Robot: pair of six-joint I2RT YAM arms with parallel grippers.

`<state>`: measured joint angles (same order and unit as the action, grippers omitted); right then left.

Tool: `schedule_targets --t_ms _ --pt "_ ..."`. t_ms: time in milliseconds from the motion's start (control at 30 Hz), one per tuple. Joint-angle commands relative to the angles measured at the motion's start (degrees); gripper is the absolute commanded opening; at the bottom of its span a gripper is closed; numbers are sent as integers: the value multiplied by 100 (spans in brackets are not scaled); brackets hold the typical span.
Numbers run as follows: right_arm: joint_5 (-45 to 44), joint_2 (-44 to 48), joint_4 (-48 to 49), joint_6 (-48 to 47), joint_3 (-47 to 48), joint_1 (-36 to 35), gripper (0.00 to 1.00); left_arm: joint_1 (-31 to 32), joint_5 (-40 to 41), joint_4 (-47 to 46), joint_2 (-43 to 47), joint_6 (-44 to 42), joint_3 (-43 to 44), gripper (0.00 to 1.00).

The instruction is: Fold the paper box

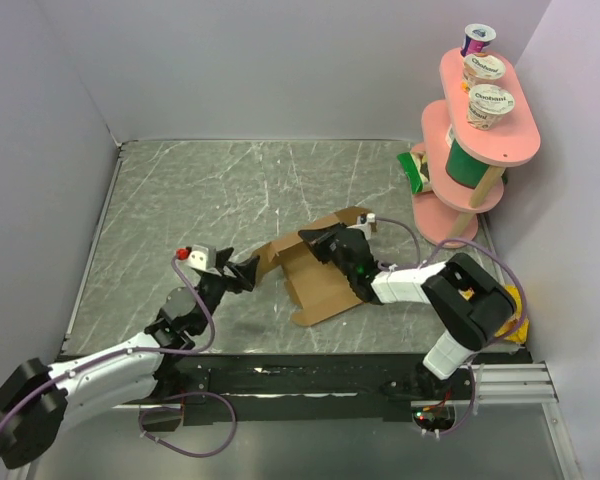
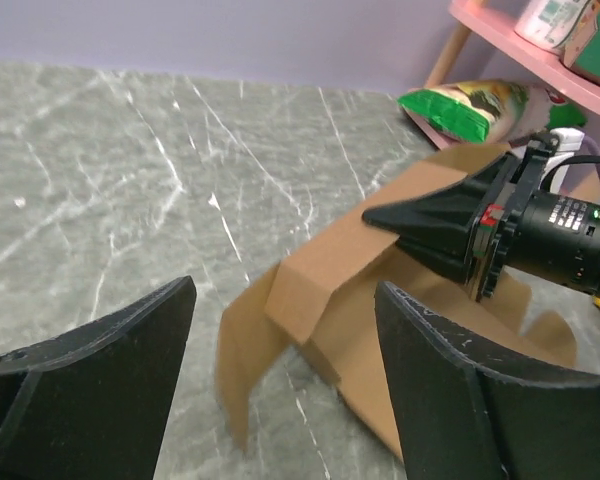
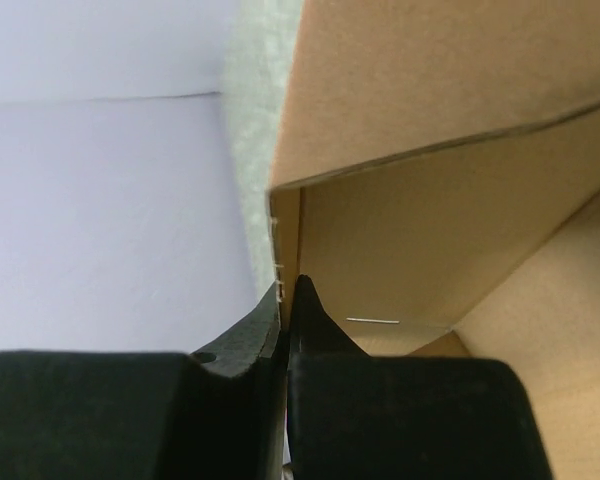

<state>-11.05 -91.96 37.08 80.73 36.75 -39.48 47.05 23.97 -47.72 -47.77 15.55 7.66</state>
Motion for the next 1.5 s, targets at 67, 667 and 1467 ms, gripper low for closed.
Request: schedule_targets --t_ms 67,667,1467 --pt "471 -699 3319 -716 -616 415 0 -372 -1272 1001 312 1037 16 78" --pt "657 -745 3781 -1138 -1284 767 0 -1142 -1719 36 -972 1503 -89 68" --pt "639 -691 3516 -1191 -1276 846 0 -2149 -4251 -1099 -4416 792 1457 57"
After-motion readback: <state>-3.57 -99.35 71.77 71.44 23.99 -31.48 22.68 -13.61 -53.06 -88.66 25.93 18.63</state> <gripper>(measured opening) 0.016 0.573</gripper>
